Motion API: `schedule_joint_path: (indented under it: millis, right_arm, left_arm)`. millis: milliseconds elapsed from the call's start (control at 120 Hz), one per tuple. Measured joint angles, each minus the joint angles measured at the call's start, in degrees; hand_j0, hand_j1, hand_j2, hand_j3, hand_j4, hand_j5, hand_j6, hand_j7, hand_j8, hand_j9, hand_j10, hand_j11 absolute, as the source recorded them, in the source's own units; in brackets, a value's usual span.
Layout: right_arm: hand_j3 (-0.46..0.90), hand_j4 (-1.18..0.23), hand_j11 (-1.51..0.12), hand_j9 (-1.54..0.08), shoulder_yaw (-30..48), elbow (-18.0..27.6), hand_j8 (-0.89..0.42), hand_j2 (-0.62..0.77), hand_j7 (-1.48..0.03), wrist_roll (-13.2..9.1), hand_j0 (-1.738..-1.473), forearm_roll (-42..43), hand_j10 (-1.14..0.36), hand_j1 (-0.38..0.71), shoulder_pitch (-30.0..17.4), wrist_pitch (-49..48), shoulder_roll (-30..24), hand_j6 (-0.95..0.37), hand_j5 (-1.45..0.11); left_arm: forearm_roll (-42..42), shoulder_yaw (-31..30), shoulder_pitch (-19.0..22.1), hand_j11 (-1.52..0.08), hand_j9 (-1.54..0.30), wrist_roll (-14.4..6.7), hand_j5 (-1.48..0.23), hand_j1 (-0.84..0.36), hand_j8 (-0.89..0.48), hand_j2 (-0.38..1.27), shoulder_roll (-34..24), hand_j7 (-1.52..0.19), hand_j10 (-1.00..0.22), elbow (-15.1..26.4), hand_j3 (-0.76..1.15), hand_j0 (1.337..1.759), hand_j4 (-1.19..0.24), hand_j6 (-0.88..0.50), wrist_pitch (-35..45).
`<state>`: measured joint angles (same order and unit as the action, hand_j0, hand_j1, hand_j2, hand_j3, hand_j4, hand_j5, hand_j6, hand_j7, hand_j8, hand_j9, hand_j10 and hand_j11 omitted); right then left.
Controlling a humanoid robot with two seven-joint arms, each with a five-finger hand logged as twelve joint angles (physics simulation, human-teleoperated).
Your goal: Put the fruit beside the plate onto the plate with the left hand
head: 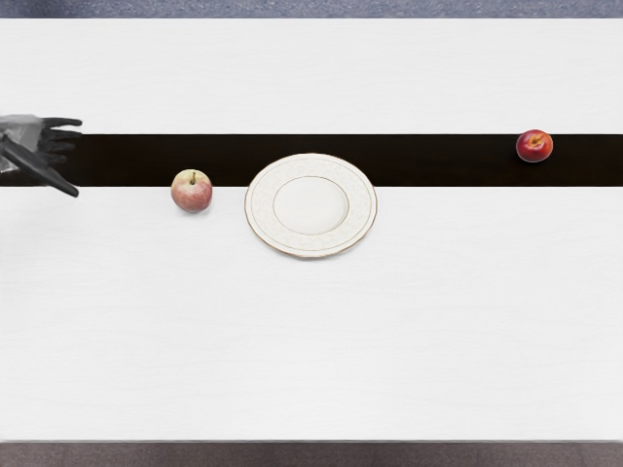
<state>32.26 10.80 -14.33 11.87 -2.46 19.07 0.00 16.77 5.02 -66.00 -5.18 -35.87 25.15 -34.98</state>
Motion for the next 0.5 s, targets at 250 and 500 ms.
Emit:
schedule_joint_path:
  millis: [250,500]
  right_arm:
    - [0.00,0.00,0.00,0.00,0.00,-0.06,0.00,0.00,0.00,0.00,-1.658,0.00,0.00,-0.35,0.00,0.00,0.00,0.00,0.00]
    - [0.00,0.00,0.00,0.00,0.00,-0.07,0.00,0.00,0.00,0.00,-1.658,-0.01,0.00,-0.35,0.00,0.00,0.00,0.00,0.00]
  left_arm:
    - [0.89,-6.04,-6.18,-0.03,-0.03,-0.16,-0.03,0.32,-0.02,0.01,6.22,-0.03,-0.02,0.09,0.00,1.658,-0.03,-0.02,-0.03]
    - [1.90,-23.00,-14.66,-0.03,-0.03,-7.76,-0.03,0.32,-0.02,0.00,18.02,-0.03,-0.02,-0.22,0.00,1.658,-0.02,-0.02,-0.03]
